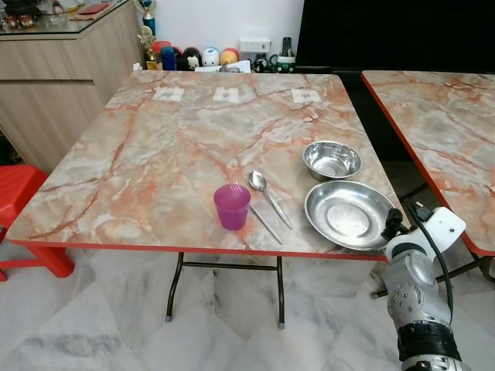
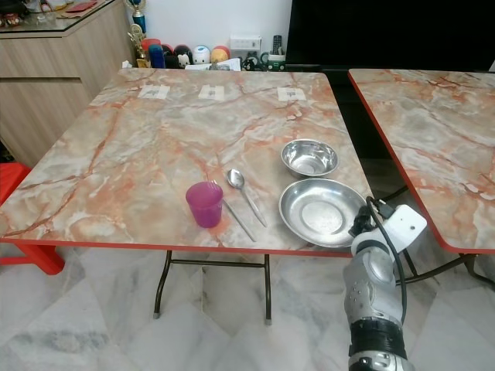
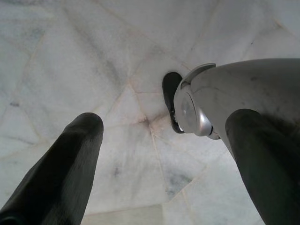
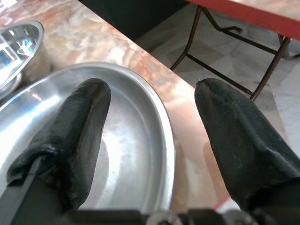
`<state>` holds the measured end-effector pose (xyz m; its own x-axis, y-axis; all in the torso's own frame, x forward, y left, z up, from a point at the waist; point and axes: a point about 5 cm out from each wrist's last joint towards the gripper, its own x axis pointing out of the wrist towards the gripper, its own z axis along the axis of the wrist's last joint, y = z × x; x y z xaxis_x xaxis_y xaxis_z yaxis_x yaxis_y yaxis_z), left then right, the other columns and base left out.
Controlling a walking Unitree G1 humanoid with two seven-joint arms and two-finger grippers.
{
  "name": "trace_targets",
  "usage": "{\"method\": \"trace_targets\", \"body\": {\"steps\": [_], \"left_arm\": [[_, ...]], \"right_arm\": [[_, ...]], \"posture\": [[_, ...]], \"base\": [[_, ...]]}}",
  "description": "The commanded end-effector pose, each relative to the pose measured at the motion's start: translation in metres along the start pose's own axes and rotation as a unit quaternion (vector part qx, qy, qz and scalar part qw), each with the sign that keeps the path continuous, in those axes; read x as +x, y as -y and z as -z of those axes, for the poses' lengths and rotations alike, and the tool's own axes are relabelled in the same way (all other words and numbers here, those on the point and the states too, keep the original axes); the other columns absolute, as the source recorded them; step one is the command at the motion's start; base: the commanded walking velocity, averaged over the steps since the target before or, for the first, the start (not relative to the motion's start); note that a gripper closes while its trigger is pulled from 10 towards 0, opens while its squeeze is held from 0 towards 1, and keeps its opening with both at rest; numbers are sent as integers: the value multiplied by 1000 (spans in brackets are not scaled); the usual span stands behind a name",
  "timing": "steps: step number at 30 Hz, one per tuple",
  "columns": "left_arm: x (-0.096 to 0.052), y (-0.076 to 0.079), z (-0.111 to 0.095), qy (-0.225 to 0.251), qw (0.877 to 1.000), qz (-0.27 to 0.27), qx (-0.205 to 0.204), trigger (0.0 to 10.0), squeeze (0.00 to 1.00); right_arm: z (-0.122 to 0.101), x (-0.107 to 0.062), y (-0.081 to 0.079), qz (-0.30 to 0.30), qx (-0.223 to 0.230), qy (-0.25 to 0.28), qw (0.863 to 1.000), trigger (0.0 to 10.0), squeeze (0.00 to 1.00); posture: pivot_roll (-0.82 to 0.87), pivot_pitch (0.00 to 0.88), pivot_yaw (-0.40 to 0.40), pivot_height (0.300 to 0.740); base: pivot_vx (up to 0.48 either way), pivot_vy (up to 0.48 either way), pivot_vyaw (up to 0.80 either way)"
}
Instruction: Setting the table
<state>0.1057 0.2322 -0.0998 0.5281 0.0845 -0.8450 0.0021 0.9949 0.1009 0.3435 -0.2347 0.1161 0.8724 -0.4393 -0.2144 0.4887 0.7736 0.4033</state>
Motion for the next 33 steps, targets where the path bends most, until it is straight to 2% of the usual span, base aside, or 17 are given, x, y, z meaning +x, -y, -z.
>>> {"method": "trace_targets", "body": {"steps": [1,8,13,16,21,27,33], "left_arm": [[0,10,6,-15,1000,8,3,10000,0],[5,15,-6,-8,1000,11,4,10000,0],[4,5,-8,-8,1000,5,3,10000,0],[3,1,-5,-10,1000,2,2,10000,0],[-6,-11,15,-27,1000,-4,1,10000,0],[-7,-12,18,-29,1000,-5,1,10000,0],[-5,0,17,-25,1000,2,3,10000,0]], "right_arm": [[4,1,0,1,-14,-15,1000,10000,0],[15,-1,0,2,-23,-41,999,10000,0],[16,0,-2,-3,-23,-43,999,10000,0],[17,0,-2,-3,-24,-44,999,10000,0],[26,-1,-2,-4,-34,-69,997,10000,0],[31,-1,-4,-9,-52,-80,995,10000,0],[32,-1,-6,-14,-45,-80,996,10000,0]], "posture": [[3,93,-17,740],[6,94,-15,740],[10,95,-16,740],[10,95,-16,740],[7,95,-14,740],[7,95,-14,740],[12,95,-13,740]], "base": [[0,0,0],[0,0,0],[0,0,0],[0,0,0],[0,0,0],[0,0,0],[0,0,0]]}}
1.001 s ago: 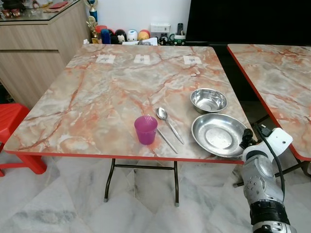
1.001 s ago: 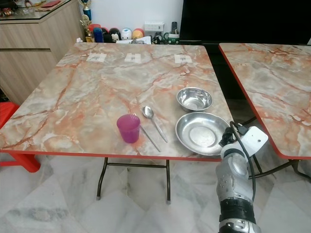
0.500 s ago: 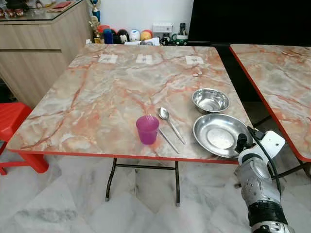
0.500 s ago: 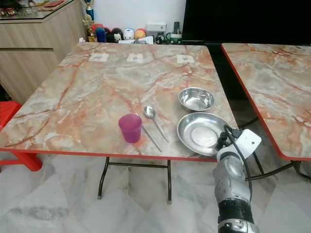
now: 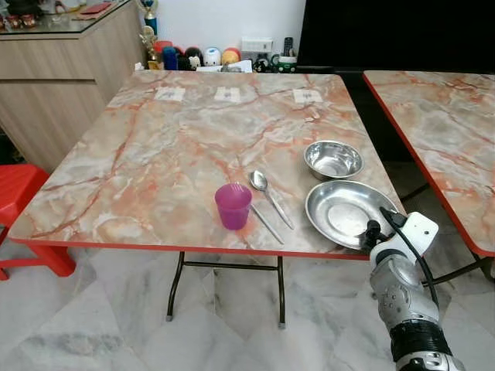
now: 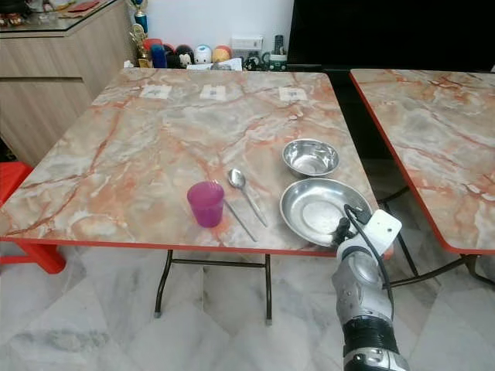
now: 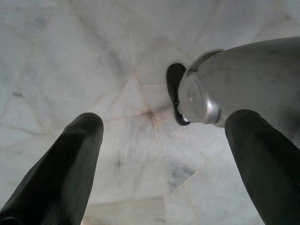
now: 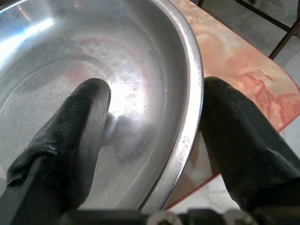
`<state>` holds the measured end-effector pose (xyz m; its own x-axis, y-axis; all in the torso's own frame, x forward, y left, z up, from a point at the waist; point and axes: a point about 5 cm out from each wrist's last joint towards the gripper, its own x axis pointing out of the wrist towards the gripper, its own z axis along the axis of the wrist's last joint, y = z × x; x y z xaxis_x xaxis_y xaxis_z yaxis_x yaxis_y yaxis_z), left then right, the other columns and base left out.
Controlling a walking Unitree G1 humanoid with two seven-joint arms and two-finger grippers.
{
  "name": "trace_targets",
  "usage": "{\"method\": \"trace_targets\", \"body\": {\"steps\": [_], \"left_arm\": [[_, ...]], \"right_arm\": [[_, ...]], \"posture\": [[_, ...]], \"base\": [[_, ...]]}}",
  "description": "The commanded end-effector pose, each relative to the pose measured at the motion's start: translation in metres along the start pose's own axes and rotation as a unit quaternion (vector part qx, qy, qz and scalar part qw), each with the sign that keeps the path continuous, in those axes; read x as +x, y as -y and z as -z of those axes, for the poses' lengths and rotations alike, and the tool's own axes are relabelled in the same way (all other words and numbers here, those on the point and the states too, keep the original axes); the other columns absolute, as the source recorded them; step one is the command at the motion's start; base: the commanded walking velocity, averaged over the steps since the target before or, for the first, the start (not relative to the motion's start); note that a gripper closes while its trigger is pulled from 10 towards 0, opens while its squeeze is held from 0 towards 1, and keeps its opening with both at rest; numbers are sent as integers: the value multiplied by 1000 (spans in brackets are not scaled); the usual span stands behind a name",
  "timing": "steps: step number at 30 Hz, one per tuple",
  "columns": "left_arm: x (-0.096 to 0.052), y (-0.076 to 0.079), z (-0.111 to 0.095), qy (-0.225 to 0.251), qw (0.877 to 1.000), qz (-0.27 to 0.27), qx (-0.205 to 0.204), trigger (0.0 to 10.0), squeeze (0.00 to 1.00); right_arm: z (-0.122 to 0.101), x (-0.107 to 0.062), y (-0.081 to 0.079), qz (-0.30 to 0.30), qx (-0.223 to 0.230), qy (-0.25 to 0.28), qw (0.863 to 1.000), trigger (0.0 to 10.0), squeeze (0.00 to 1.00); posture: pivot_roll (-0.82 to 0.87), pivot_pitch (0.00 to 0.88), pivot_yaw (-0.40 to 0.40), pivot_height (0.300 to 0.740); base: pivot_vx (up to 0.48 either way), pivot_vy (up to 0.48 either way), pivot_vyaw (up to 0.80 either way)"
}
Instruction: Setting the table
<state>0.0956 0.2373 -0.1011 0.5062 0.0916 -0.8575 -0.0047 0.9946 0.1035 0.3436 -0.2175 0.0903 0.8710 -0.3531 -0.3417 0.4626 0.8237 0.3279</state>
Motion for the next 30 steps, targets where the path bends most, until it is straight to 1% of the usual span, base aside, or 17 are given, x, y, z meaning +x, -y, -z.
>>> {"method": "trace_targets", "body": {"steps": [1,2,3,4,5,6,7,13,15,18,25,30], "left_arm": [[-1,8,7,-11,1000,6,6,10000,0],[0,9,6,-10,1000,7,6,10000,0],[0,13,5,-9,1000,10,6,10000,0],[1,14,4,-8,1000,11,6,10000,0],[1,15,4,-7,1000,12,6,10000,0],[1,16,4,-7,1000,12,7,10000,0],[1,16,3,-7,1000,12,7,10000,0],[3,17,-1,-8,1000,13,7,10000,0],[7,15,-12,-4,1000,11,6,10000,0],[9,14,-17,-3,1000,9,6,10000,0],[7,10,-14,-8,1000,8,14,10000,0],[2,3,-2,-13,1000,6,13,10000,0]], "right_arm": [[1,1,-4,-5,-1,-5,1000,10000,0],[1,1,-4,-5,-1,-6,1000,10000,0],[1,1,-4,-7,-2,-6,1000,8667,0],[1,1,-5,-7,-2,-6,1000,3529,0],[1,1,-5,-7,-2,-6,1000,1333,0],[1,1,-5,-7,-2,-6,1000,1333,0],[1,2,-5,-7,-2,-7,1000,0,0],[4,2,-7,-8,-5,-13,1000,0,0],[5,2,-7,-8,-5,-15,1000,0,0],[6,2,-7,-8,-6,-16,1000,0,0],[6,1,-7,-3,-5,-15,1000,0,0],[5,0,-8,7,3,-3,1000,0,0]], "posture": [[12,95,-13,740],[12,95,-13,740],[13,96,-13,740],[13,96,-13,740],[13,96,-13,740],[13,96,-13,740],[13,96,-13,740],[13,95,-14,740],[13,95,-14,740],[16,96,-13,740],[17,96,-14,740],[16,95,-16,740]], "base": [[0,0,0],[0,0,0],[0,0,0],[0,0,0],[0,0,0],[0,0,0],[0,0,0],[0,0,0],[0,0,0],[0,0,0],[0,0,0],[0,0,0]]}}
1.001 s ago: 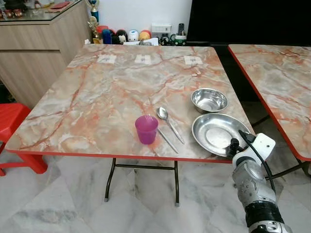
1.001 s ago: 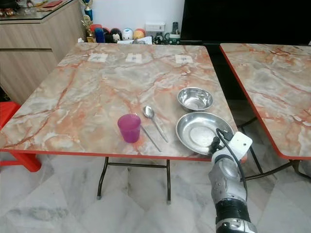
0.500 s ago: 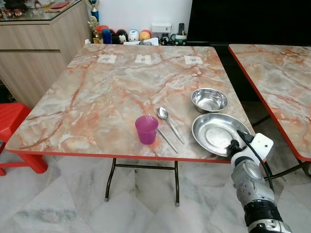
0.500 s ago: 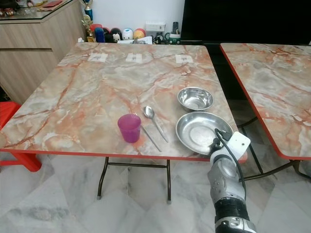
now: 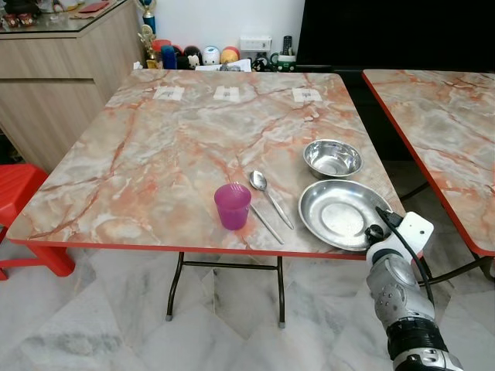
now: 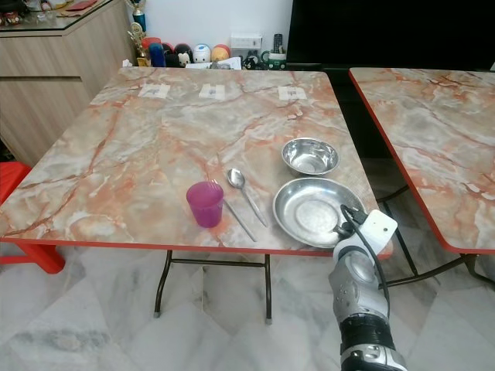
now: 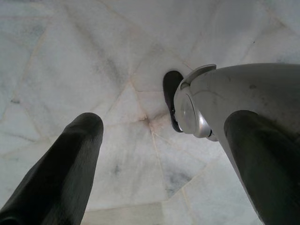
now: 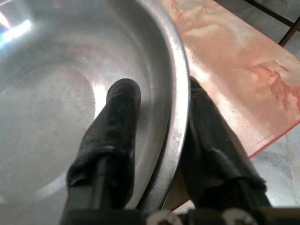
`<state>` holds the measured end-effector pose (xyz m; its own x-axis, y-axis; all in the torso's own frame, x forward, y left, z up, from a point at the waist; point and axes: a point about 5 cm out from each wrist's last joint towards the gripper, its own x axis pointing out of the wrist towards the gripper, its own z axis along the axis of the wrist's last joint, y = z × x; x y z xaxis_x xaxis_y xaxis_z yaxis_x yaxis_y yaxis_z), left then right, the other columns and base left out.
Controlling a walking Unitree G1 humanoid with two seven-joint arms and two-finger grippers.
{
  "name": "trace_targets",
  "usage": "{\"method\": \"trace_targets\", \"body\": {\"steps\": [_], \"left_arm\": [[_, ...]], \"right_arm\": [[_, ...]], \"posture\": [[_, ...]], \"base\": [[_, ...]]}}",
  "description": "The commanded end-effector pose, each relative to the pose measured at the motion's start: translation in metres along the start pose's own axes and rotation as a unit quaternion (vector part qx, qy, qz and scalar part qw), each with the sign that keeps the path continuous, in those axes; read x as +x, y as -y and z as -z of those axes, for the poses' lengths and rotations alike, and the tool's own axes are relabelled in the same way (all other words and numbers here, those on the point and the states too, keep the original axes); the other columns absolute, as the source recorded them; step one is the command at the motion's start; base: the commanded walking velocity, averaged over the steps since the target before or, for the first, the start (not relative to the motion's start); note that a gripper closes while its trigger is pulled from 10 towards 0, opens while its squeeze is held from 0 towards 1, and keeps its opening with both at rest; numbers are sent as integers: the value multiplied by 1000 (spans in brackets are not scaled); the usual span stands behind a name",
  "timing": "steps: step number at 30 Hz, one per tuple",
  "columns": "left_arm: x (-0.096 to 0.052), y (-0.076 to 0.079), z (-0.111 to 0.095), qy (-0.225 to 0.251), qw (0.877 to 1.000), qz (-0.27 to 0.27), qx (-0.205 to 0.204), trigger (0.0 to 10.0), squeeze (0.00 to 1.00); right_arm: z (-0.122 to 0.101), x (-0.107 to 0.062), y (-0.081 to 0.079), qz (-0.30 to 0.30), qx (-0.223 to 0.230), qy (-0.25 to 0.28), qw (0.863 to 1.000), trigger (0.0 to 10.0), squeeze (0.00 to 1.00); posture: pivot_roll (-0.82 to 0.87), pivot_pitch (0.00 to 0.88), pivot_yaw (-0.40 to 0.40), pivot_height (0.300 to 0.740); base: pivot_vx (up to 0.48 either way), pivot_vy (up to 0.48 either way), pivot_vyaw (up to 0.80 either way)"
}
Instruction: Setting the table
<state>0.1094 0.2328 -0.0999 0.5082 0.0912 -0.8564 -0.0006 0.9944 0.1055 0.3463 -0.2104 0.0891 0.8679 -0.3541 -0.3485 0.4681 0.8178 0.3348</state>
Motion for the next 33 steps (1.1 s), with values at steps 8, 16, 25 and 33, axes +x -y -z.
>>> {"method": "trace_targets", "body": {"steps": [8,16,25,33], "left_arm": [[-15,-8,37,-27,1000,4,8,10000,0],[-23,19,61,-39,999,23,14,10000,0],[-28,22,70,-41,999,14,24,10000,0],[-21,14,56,-32,999,-1,20,10000,0]], "right_arm": [[-2,-12,17,37,11,30,999,0,0],[-1,-32,40,52,25,56,997,0,0],[-26,-45,27,-28,61,159,985,9725,0],[-49,-55,-1,-146,48,204,967,10000,0]], "posture": [[21,95,-23,740],[9,92,-27,740],[-3,85,-17,740],[-18,71,-9,740]], "base": [[0,0,0],[0,0,0],[0,0,0],[0,0,0]]}}
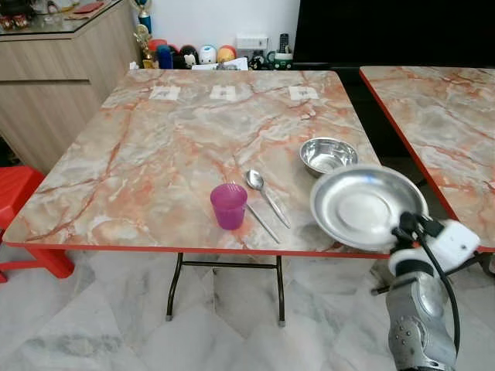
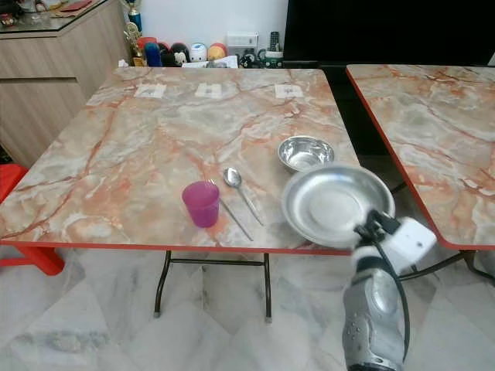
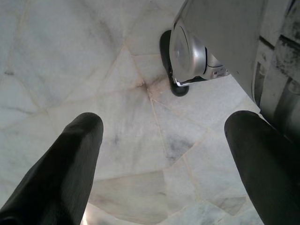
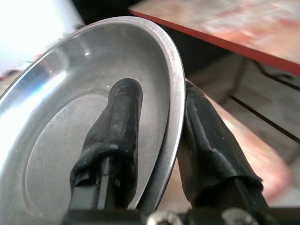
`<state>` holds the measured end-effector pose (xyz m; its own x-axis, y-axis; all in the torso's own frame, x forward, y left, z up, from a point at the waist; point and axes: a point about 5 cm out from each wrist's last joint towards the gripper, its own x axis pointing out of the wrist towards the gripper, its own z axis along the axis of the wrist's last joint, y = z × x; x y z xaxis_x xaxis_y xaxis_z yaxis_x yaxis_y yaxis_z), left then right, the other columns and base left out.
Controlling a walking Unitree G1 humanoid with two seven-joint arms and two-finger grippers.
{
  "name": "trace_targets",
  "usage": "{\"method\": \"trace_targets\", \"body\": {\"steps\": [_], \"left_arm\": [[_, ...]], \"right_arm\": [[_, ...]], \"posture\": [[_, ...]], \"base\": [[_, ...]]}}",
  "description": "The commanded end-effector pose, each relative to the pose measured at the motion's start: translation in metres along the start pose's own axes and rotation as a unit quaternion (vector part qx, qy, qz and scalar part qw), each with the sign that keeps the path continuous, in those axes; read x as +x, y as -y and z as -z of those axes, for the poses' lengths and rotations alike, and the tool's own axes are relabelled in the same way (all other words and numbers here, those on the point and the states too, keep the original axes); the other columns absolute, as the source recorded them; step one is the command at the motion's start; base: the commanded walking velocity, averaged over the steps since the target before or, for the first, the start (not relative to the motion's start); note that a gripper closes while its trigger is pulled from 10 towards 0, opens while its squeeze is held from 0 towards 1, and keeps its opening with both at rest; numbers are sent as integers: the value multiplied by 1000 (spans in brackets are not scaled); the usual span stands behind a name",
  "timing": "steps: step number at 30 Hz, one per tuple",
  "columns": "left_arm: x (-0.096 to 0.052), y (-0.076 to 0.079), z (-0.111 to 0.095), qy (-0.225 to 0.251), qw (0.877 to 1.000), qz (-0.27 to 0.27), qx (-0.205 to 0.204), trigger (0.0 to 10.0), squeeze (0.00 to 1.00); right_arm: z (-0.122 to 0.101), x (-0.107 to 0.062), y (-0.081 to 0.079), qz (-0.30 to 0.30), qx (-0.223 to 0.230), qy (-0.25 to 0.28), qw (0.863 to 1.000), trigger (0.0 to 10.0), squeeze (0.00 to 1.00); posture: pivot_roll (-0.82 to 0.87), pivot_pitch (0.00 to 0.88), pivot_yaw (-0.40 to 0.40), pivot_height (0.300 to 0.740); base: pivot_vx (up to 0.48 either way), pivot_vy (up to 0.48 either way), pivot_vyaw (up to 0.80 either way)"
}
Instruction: Setting the table
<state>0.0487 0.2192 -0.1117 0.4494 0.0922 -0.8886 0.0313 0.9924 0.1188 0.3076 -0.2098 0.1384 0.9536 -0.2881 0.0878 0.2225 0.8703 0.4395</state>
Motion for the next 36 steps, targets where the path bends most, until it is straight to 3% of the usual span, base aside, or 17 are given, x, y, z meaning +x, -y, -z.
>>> {"method": "trace_targets", "body": {"steps": [1,8,16,18,36], "left_arm": [[1,0,-1,2,1000,-5,1,10000,0],[1,1,-2,2,1000,-6,0,10000,0],[1,-11,-6,4,1000,-24,12,10000,0],[1,-11,-4,-4,999,-25,27,10000,0],[1,-7,-2,-6,999,-19,28,10000,0]], "right_arm": [[-14,1,-4,-16,14,24,999,10000,0],[-19,2,-2,-1,46,48,998,10000,0],[-3,-6,-6,0,60,15,998,10000,0],[0,-6,-5,7,59,8,998,10000,0],[-1,-2,-4,21,57,9,998,10000,0]], "posture": [[-18,67,-13,740],[-13,57,-9,740],[-19,49,-12,740],[-19,46,-12,740],[-35,40,-20,740]], "base": [[0,0,0],[0,0,0],[0,0,0],[0,-360,0],[0,-411,0]]}}
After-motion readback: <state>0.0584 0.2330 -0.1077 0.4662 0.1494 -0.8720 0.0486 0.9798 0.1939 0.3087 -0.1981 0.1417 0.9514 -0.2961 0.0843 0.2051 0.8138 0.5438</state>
